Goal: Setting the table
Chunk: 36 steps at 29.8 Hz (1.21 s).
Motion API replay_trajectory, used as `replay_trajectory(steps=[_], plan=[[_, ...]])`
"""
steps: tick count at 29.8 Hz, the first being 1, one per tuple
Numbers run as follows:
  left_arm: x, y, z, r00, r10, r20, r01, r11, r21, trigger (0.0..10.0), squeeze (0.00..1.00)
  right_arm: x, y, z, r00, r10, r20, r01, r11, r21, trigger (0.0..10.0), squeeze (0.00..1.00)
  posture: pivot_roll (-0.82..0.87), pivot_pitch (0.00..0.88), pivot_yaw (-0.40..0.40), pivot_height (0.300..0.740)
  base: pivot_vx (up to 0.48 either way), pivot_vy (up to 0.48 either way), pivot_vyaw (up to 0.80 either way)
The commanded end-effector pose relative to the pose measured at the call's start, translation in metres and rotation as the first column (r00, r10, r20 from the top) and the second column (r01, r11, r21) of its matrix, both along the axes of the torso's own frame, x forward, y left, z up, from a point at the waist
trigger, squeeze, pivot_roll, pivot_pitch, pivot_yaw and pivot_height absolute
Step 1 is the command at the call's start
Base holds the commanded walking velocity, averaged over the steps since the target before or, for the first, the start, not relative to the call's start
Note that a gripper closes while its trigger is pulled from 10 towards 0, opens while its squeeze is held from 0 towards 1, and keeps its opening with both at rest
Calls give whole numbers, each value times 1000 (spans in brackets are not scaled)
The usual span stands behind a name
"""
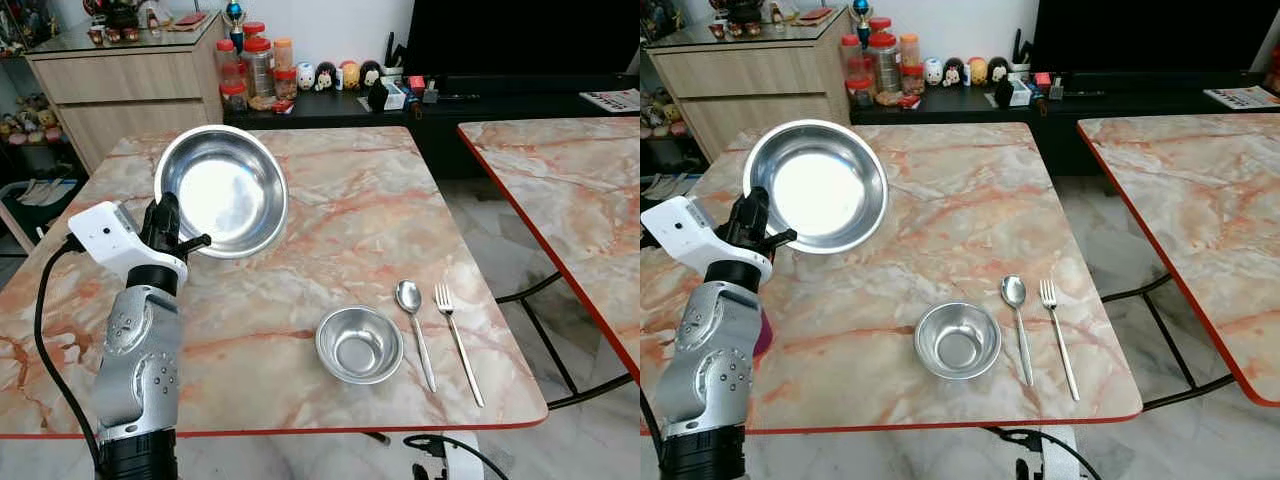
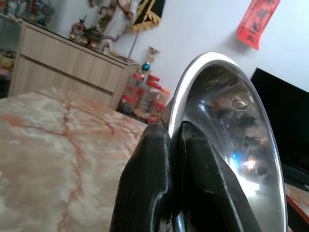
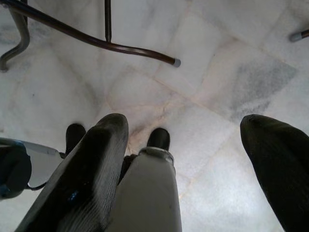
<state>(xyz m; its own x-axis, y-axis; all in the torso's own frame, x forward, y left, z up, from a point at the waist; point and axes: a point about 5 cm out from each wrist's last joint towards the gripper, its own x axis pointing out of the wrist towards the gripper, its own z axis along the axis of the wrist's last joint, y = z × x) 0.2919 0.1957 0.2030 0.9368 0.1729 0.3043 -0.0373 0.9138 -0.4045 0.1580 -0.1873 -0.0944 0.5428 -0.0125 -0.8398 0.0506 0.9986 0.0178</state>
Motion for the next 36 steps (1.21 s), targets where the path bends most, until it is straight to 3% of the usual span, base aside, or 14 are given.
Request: replay_trajectory(steps=[1,36], plan=[[-2,4,0,999,36,8,-36,999,21,10000,0,2,-1,1,1000,11,4,-11,1000,-5,10000,0,173,0,6,740,0,0,0],[-4,12,-1,996,82,26,-82,997,-2,10000,0,9,-10,5,999,-17,44,18,1000,-21,10000,0,168,0,-1,740,0,-385,0]])
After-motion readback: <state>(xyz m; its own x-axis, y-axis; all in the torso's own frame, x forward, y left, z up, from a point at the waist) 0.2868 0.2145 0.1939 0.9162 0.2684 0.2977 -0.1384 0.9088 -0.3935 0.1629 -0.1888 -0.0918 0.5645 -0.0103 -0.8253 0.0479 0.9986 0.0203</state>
